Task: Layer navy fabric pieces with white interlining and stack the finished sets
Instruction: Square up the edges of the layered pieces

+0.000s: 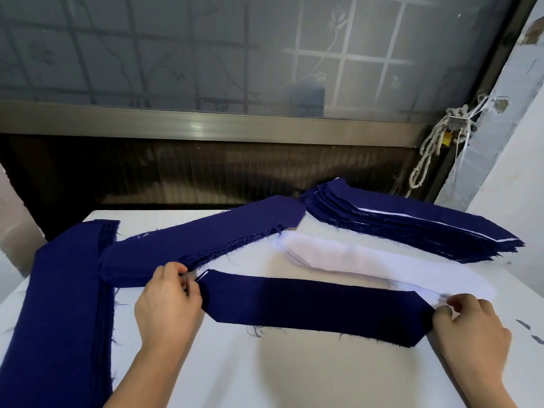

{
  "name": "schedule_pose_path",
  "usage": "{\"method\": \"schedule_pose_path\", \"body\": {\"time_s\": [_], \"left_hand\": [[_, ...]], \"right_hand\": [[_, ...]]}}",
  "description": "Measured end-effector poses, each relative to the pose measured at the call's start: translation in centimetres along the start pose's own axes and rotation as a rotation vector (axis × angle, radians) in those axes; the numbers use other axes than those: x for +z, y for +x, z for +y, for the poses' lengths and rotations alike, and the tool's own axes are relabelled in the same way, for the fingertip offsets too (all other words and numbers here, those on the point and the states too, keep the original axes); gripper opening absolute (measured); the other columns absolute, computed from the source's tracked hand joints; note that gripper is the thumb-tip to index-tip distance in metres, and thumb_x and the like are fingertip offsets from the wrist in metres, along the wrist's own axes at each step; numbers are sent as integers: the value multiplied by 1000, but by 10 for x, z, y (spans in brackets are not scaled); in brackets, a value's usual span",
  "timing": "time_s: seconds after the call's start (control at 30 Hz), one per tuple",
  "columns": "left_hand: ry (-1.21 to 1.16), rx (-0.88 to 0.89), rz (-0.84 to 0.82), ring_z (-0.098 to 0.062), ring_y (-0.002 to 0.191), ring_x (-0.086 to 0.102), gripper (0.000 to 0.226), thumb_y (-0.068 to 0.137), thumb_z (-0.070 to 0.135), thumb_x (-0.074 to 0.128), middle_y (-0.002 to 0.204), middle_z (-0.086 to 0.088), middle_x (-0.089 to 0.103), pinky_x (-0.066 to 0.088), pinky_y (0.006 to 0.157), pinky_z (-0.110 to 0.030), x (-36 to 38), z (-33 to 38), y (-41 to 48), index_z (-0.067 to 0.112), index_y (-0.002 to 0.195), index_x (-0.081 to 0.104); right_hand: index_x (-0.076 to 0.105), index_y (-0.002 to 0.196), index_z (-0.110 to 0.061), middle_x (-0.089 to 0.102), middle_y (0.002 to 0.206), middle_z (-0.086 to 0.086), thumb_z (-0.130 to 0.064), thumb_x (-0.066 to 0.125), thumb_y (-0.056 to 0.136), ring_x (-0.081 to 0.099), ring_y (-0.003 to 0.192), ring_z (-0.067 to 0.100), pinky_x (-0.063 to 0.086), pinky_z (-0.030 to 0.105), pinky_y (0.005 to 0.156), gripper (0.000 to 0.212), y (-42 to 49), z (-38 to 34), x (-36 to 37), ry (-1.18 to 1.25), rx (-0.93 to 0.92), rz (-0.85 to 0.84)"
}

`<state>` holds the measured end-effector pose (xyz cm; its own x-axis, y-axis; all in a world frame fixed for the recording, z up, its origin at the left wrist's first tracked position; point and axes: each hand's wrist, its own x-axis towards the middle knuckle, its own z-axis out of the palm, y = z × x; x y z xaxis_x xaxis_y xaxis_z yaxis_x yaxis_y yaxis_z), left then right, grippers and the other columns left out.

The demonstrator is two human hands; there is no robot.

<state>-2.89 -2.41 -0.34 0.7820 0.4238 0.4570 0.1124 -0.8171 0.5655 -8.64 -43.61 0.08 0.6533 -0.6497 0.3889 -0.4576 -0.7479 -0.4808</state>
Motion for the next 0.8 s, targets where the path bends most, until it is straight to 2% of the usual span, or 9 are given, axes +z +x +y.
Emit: {"method": "schedule_pose_path", "body": {"time_s": [0.07, 0.17, 0.3, 0.4, 0.53, 0.6, 0.7, 0.8], "left_hand": [[58, 27, -15, -22, 68, 54, 14, 92, 26, 63, 83, 2, 60, 36, 56, -32, 3, -1, 0, 13, 87, 66], [156, 65, -84, -26, 75, 57, 31, 91, 43, 62, 86, -3, 59, 41, 59, -33, 6, -3, -1, 13, 92, 71], [235, 92, -166, -26, 83, 58, 45, 87, 54, 63, 93, -4, 58, 50, 66, -38, 9, -3, -1, 14, 105, 69], [237, 72, -180, -25, 89, 56, 47, 88, 54, 62, 97, -3, 58, 49, 70, -37, 10, -4, 0, 12, 110, 68], [87, 75, -175, -18, 80, 54, 29, 88, 44, 67, 88, 5, 58, 43, 64, -33, 10, -8, 1, 19, 99, 58], [-8, 46, -210, -14, 73, 56, 31, 89, 44, 65, 85, 11, 60, 42, 62, -32, 9, -8, 2, 23, 107, 50], [-43, 52, -235, -13, 72, 56, 48, 90, 40, 64, 84, 13, 59, 44, 63, -32, 8, -9, 2, 25, 130, 42], [-65, 132, -220, -6, 64, 55, 35, 94, 25, 58, 82, 16, 57, 38, 54, -28, 5, -6, 2, 29, 124, 41]], "right_hand": [[65, 94, -2, 60, 97, 23, -28, 48, 85, 55, 89, 42, 39, 45, 79, 32, -1, -1, 4, -101, 8, -10], [64, 84, -2, 58, 88, 21, -25, 56, 87, 53, 84, 40, 39, 43, 75, 25, -1, 0, 9, -197, -8, -29], [57, 73, -6, 55, 77, 14, -27, 59, 88, 50, 77, 37, 42, 43, 70, 26, -3, 0, 12, -181, -103, -66], [52, 71, -10, 54, 73, 8, -26, 63, 87, 48, 74, 35, 42, 43, 67, 25, -3, -2, 9, -97, -197, -107], [43, 85, -26, 59, 77, -8, -23, 63, 87, 55, 71, 22, 44, 39, 60, 20, -4, -3, 7, 182, -236, -221], [41, 98, -33, 63, 87, -12, -19, 63, 88, 61, 74, 16, 47, 39, 64, 28, -4, -1, 7, 319, -210, -286], [39, 112, -38, 64, 92, -11, -14, 60, 90, 62, 77, 17, 45, 38, 67, 39, -2, 0, 8, 391, -173, -309], [42, 114, -35, 65, 86, -5, -10, 52, 93, 61, 73, 17, 44, 39, 65, 34, -1, 1, 10, 369, -207, -281]]}}
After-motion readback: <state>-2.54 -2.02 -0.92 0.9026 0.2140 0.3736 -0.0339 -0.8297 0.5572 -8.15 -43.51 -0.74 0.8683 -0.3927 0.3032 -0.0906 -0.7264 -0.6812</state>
